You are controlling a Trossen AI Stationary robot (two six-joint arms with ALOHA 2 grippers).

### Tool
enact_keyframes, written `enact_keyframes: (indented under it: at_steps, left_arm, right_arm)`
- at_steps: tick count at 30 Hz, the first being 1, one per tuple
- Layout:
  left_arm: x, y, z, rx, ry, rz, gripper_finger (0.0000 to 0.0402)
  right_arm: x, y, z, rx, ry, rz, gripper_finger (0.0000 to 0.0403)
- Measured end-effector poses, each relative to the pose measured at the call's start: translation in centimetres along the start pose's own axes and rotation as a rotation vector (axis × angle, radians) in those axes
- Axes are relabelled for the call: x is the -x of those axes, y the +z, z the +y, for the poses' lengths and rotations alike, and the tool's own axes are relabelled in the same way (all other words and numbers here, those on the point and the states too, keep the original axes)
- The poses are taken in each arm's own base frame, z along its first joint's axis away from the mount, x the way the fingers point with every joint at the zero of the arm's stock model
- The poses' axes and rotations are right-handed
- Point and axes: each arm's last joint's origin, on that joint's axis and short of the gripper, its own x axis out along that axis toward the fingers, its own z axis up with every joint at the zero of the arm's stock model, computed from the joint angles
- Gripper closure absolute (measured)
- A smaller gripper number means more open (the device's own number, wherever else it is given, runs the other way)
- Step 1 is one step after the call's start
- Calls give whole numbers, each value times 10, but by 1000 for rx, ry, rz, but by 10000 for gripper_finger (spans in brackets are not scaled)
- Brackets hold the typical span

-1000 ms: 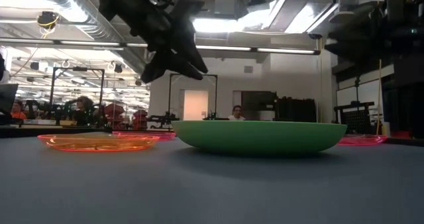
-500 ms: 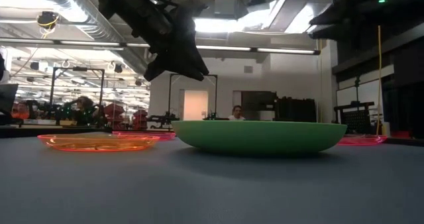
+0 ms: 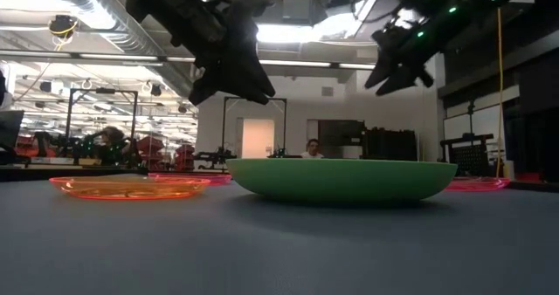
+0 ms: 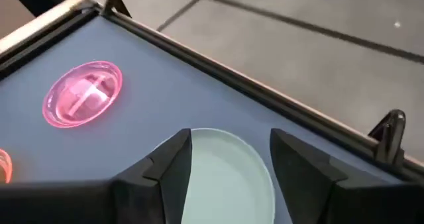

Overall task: Stack plastic plates
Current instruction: Stack the gray plate on top of the pink plate

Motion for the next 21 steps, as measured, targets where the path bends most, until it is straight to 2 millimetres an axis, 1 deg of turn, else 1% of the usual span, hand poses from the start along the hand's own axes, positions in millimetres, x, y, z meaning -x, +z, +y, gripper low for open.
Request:
enact_keyframes:
  at_steps: [2, 7, 10, 15, 21]
  left_arm:
    - [0, -2, -2, -5, 5, -6, 334]
    - [1, -4, -5, -15, 16, -18, 334]
    - [1, -5, -6, -18, 21, -24, 334]
    - [2, -6, -6, -21, 25, -27, 334]
    - [2, -6, -6, -21, 25, -27, 334]
  right_arm:
    - [-13, 6, -8, 0, 17, 43, 210]
    - [-44, 10, -25, -22, 60, 140, 210]
    - [-59, 4, -35, -19, 36, 190, 210]
    - [-75, -5, -48, -27, -1, 255, 210]
    - [-90, -14, -53, -7, -12, 311, 210]
